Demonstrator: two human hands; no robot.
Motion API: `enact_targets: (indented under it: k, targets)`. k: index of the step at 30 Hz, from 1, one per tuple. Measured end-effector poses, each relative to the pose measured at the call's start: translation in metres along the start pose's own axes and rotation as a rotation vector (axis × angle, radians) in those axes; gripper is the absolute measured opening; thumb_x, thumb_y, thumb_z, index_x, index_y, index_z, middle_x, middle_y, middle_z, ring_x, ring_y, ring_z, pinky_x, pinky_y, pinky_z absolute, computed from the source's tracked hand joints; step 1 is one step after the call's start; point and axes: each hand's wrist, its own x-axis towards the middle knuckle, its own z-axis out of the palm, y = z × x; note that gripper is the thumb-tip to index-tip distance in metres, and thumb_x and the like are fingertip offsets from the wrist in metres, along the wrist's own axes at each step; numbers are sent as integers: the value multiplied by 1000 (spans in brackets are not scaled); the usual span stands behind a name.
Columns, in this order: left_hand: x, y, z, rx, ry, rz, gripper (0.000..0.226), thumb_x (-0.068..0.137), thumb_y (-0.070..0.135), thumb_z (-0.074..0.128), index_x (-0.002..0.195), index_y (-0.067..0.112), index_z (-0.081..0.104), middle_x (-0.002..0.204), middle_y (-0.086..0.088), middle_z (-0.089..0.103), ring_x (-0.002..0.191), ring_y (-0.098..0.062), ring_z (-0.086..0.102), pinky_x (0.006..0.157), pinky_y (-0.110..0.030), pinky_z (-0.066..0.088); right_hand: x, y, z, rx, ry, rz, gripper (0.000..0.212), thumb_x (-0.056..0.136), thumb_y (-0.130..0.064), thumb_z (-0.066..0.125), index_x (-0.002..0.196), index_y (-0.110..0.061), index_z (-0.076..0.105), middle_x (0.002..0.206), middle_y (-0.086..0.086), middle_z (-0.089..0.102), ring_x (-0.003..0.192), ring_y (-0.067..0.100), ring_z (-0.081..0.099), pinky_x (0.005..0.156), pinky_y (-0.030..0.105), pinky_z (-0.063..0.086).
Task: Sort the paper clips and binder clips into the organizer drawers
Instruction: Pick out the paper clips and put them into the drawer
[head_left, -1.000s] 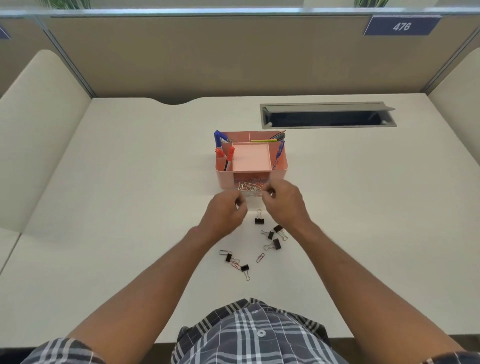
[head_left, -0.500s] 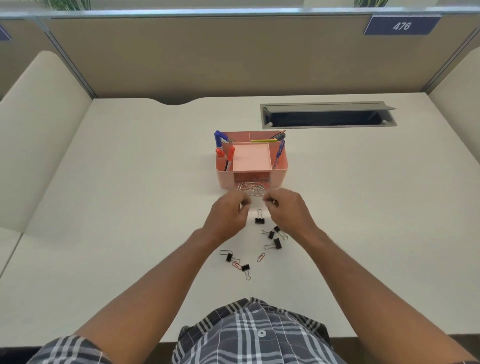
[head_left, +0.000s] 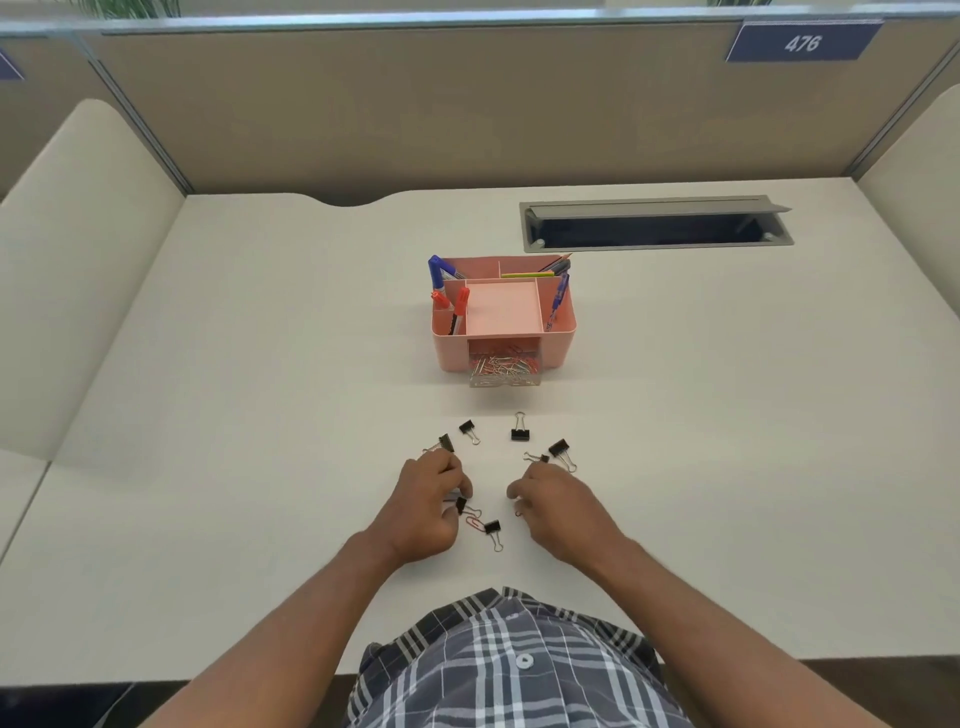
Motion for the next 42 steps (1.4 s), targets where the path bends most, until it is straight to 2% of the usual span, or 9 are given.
enact_targets:
  k: [6,9,13,19,23,31,35,38,42]
  targets:
    - [5,-5,3,76,77,-56,26,73,7,63,96,18,69,93,5,57,90,-18,54,72,-38,45,5,-7,18,-27,2,-26,17,89,-3,53,96,-7,68,93,5,56,88,26,54,70,39,50]
    - [6,-4,4,54,132,-89,33,72,4,63,103,16,64,96,4,56,93,-18,53,78,-35,43,13,-7,18,0,52,-3,23,85,4,53,98,-6,69,93,7,59,87,26,55,71,36,49]
    - [-5,2,3,27,116,-15,33,62,10,66,94,17,59,96,4,49,93,-17,48,80,-34,40,15,-8,17,25,68,28,28,83,8,49,102,-6,64,98,7,57,89,26,53,74,34,46]
    - [-19,5,20,94,4,98,21,74,24,68,95,23,65,101,2,47,94,-15,45,82,-31,35,12,-11,18,29,108,39,11,90,-4,55,99,-5,61,98,9,58,89,26,53,74,34,45]
    - [-9,7,21,147,29,105,10,79,23,65,89,23,64,98,3,46,90,-17,47,76,-33,36,19,-13,19,17,67,99,17,85,4,50,93,-7,60,91,7,57,85,27,52,69,35,42]
    - [2,10,25,224,28,42,7,84,21,65,89,21,59,99,5,47,94,-16,48,77,-32,32,26,-12,14,28,-23,168,23,88,-3,48,107,-9,59,102,8,60,96,27,55,80,39,48]
    - [1,8,29,150,144,-37,10,84,13,63,87,21,57,90,7,52,86,-18,49,73,-33,33,26,-12,12,-15,-51,167,18,91,-6,46,102,-8,60,99,9,61,93,28,56,77,39,48]
    - [7,8,19,-60,318,-184,9,86,9,60,86,18,58,82,7,58,78,-12,53,71,-31,40,28,-14,9,-38,-75,175,17,92,-8,46,102,-7,60,100,11,61,93,30,57,74,38,47]
    - [19,6,-1,-278,443,-356,14,89,1,61,91,15,62,87,6,64,83,-4,58,74,-15,43,32,-15,6,-48,-126,201,17,94,-12,48,103,-6,61,103,12,62,93,32,59,76,38,49]
